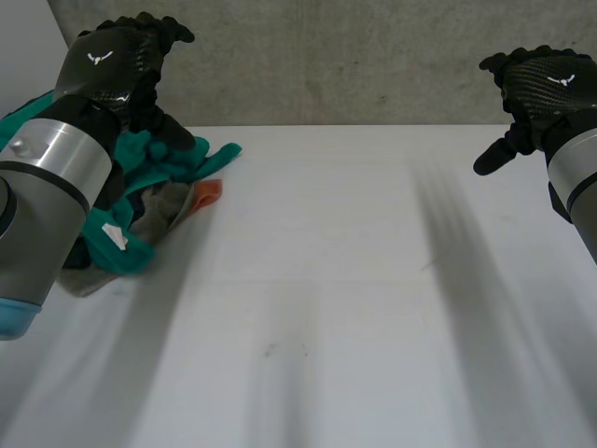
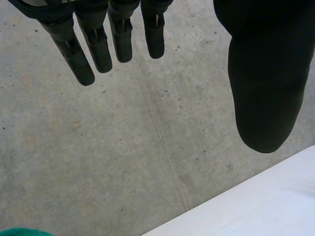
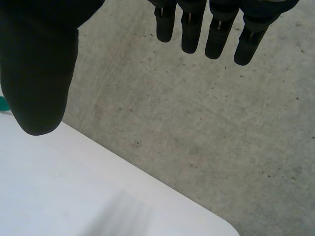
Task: Fold the laundry.
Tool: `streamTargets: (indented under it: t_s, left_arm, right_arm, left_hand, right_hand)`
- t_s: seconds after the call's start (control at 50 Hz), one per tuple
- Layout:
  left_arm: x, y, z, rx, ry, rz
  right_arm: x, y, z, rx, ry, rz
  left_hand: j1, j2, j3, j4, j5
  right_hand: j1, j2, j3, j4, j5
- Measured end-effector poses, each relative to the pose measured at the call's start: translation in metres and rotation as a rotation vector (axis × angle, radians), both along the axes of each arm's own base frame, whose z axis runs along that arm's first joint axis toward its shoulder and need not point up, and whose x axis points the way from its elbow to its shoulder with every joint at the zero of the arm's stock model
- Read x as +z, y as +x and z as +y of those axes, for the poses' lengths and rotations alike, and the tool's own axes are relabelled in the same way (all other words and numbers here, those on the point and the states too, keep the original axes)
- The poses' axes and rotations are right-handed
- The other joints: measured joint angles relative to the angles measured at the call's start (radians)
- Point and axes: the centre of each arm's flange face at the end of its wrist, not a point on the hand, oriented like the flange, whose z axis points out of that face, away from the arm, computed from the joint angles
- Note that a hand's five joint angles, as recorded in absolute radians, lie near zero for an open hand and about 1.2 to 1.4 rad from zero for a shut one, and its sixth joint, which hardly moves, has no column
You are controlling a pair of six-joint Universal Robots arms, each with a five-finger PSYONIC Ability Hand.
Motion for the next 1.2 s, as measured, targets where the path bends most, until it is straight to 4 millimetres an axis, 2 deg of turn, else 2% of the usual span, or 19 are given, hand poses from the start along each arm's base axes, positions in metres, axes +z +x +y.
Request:
streamTargets:
  t_s: [0.14,0.28,0.34,0.36,0.38,0.44,0.56,0.64,0.66,0.7,0.72,0.78,0.86,0.96,1.0,1.02,1.04,1.12,1.2]
  left_arm:
    - [0.002,0.004,-0.006,0.003,-0.011,-0.004]
    - [-0.006,0.017,-0.044,0.068,-0.005,-0.019]
    - [-0.022,0.038,-0.084,0.154,0.012,-0.048]
    - [-0.022,0.038,-0.084,0.154,0.012,-0.048]
    - [-0.028,0.044,-0.096,0.178,0.015,-0.061]
    - [-0.053,0.066,-0.139,0.261,0.024,-0.126]
    - [-0.097,0.096,-0.194,0.359,0.028,-0.274]
    - [-0.117,0.11,-0.215,0.396,0.03,-0.342]
    - [-0.123,0.114,-0.221,0.406,0.03,-0.36]
    - [-0.126,0.116,-0.224,0.411,0.032,-0.366]
    - [-0.126,0.115,-0.224,0.409,0.032,-0.362]
    - [-0.117,0.108,-0.218,0.395,0.026,-0.325]
    - [-0.084,0.09,-0.196,0.349,-0.008,-0.223]
    - [-0.031,0.058,-0.153,0.247,-0.075,-0.063]
    - [-0.008,0.04,-0.128,0.179,-0.1,0.009]
    - [-0.005,0.036,-0.124,0.167,-0.102,0.02]
    - [0.004,0.023,-0.107,0.114,-0.106,0.058]
    - [0.012,-0.015,-0.067,-0.045,-0.069,0.126]
    - [-0.004,-0.05,-0.036,-0.201,0.025,0.143]
  right_arm:
    - [-0.003,0.002,0.0,0.005,0.006,0.006]
    - [-0.004,0.001,-0.001,0.006,0.009,0.009]
    - [-0.005,0.001,-0.001,0.008,0.011,0.011]
    - [-0.005,0.001,-0.001,0.008,0.011,0.011]
    - [-0.005,0.001,-0.001,0.008,0.012,0.011]
    - [-0.006,0.001,-0.002,0.008,0.013,0.013]
    - [-0.008,0.001,-0.001,0.007,0.018,0.017]
    - [-0.009,0.0,-0.001,0.006,0.022,0.019]
    - [-0.009,0.0,-0.001,0.006,0.023,0.02]
    - [-0.01,0.0,-0.001,0.005,0.026,0.022]
    - [-0.011,-0.001,-0.001,0.004,0.026,0.022]
    - [-0.011,-0.001,-0.002,0.003,0.027,0.023]
    - [-0.011,-0.002,-0.002,0.001,0.026,0.023]
    - [-0.01,-0.002,-0.002,0.001,0.025,0.022]
    - [-0.01,-0.002,-0.003,0.0,0.025,0.022]
    - [-0.01,-0.002,-0.003,0.0,0.024,0.022]
    - [-0.01,-0.002,-0.003,-0.001,0.023,0.022]
    - [-0.008,-0.003,-0.003,-0.003,0.02,0.02]
    - [-0.007,-0.003,-0.004,-0.004,0.018,0.02]
  left_hand:
    - [-0.096,-0.094,-0.09,-0.094,-0.074]
    - [-0.096,-0.094,-0.09,-0.094,-0.074]
    - [-0.096,-0.094,-0.09,-0.094,-0.074]
    - [-0.096,-0.094,-0.09,-0.094,-0.074]
    - [-0.096,-0.094,-0.09,-0.094,-0.074]
    - [-0.096,-0.093,-0.089,-0.093,-0.073]
    - [-0.077,-0.063,-0.066,-0.058,-0.051]
    - [0.236,0.214,0.211,0.22,0.228]
    - [0.381,0.319,0.315,0.325,0.331]
    - [0.71,0.701,0.694,0.71,0.691]
    - [0.78,0.79,0.789,0.811,0.782]
    - [0.791,0.85,0.857,0.885,0.818]
    - [0.801,0.859,0.867,0.888,0.832]
    - [0.801,0.871,0.881,0.893,0.833]
    - [0.801,0.873,0.881,0.893,0.833]
    - [0.801,0.873,0.881,0.893,0.833]
    - [0.801,0.873,0.881,0.893,0.833]
    - [0.801,0.873,0.881,0.893,0.833]
    - [0.801,0.873,0.881,0.893,0.833]
  right_hand:
    - [-0.025,-0.055,-0.066,-0.068,-0.054]
    - [-0.025,-0.055,-0.066,-0.068,-0.054]
    - [-0.025,-0.055,-0.066,-0.068,-0.054]
    - [-0.025,-0.055,-0.066,-0.068,-0.054]
    - [-0.025,-0.055,-0.066,-0.068,-0.054]
    - [-0.025,-0.055,-0.066,-0.068,-0.054]
    - [-0.025,-0.055,-0.066,-0.068,-0.054]
    - [-0.025,-0.055,-0.066,-0.068,-0.054]
    - [-0.025,-0.055,-0.066,-0.068,-0.054]
    - [-0.025,-0.055,-0.066,-0.068,-0.054]
    - [-0.025,-0.055,-0.066,-0.068,-0.054]
    - [-0.025,-0.055,-0.066,-0.068,-0.054]
    - [-0.025,-0.055,-0.066,-0.068,-0.054]
    - [-0.025,-0.055,-0.066,-0.068,-0.054]
    - [-0.025,-0.055,-0.066,-0.068,-0.054]
    - [-0.025,-0.055,-0.066,-0.068,-0.054]
    - [-0.025,-0.055,-0.066,-0.068,-0.054]
    - [-0.025,-0.055,-0.066,-0.068,-0.054]
    - [-0.025,-0.055,-0.066,-0.068,-0.054]
